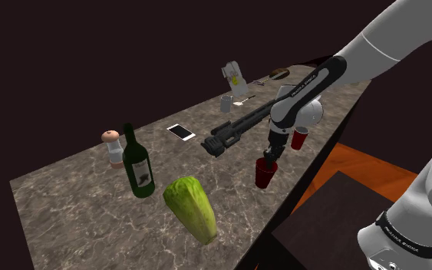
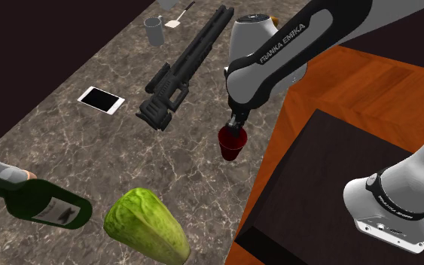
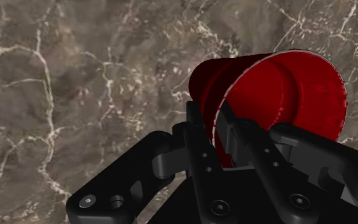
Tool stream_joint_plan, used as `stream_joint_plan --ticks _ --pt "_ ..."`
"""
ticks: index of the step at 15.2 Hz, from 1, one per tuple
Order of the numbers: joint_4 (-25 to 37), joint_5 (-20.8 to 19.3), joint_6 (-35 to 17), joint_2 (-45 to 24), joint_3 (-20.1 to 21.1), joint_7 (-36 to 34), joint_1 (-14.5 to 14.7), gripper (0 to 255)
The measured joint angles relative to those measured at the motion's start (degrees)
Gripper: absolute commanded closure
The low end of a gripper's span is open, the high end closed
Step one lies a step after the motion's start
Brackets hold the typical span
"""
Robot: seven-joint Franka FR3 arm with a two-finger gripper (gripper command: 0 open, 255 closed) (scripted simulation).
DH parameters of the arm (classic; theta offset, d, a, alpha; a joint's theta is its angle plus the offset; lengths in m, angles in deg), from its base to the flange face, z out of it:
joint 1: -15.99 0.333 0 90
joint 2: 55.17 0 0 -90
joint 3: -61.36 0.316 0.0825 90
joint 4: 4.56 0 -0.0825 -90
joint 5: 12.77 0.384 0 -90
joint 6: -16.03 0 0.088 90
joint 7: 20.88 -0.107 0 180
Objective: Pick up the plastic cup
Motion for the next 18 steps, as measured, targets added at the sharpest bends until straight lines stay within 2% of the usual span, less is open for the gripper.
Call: stream_joint_plan --ticks 4,18 --pt "-0.1 -0.4 0.8 1.0 -0.1 -0.5 0.1 255" --pt "0.8 -4.5 11.2 10.9 -0.9 -4.6 -0.1 255"
